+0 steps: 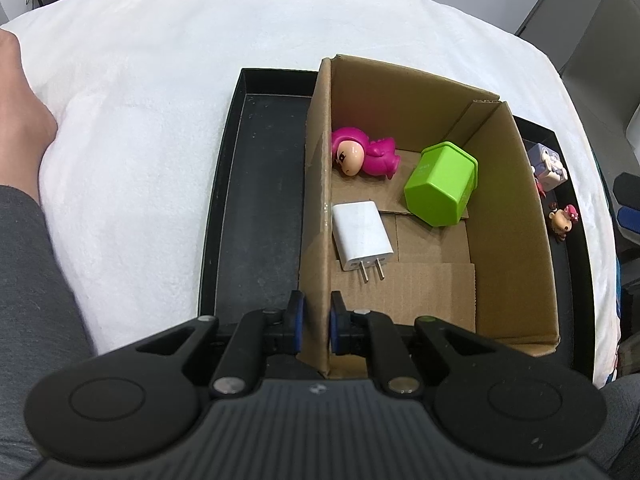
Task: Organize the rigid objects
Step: 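Move the right gripper to the brown monkey figure and close on it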
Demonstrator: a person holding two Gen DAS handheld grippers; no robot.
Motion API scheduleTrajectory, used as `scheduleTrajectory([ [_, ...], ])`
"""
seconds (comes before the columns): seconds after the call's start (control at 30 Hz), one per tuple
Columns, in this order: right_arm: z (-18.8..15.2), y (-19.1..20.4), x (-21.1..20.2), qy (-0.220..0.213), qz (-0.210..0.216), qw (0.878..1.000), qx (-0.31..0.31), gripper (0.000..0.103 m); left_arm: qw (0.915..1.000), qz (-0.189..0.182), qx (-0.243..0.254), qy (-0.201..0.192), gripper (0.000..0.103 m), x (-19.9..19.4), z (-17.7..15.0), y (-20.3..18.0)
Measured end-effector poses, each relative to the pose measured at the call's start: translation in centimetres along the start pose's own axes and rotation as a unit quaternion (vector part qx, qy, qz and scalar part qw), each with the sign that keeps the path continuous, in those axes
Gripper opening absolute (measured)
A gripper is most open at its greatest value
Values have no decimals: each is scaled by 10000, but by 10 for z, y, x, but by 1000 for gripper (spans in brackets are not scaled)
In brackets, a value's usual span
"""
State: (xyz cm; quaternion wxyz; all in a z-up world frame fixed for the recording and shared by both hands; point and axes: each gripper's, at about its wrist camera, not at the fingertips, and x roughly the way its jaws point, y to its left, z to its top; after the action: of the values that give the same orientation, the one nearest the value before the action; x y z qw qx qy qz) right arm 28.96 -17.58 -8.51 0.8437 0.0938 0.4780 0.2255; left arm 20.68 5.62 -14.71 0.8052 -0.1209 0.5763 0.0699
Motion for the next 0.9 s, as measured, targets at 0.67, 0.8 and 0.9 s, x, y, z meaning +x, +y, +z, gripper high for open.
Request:
scheduleTrajectory([
  [0.67,-11,-73,5,-122,-246,9979,587,82,9999,113,33,40,11,0,2,-4],
  [0.8,-8,-86,11,-61,-306,9972,679,82,9999,120,36,50,11,0,2,-4],
  [0.9,-4,-95,17,-18,-361,9967,721,82,9999,130,46,59,11,1,3,-4],
])
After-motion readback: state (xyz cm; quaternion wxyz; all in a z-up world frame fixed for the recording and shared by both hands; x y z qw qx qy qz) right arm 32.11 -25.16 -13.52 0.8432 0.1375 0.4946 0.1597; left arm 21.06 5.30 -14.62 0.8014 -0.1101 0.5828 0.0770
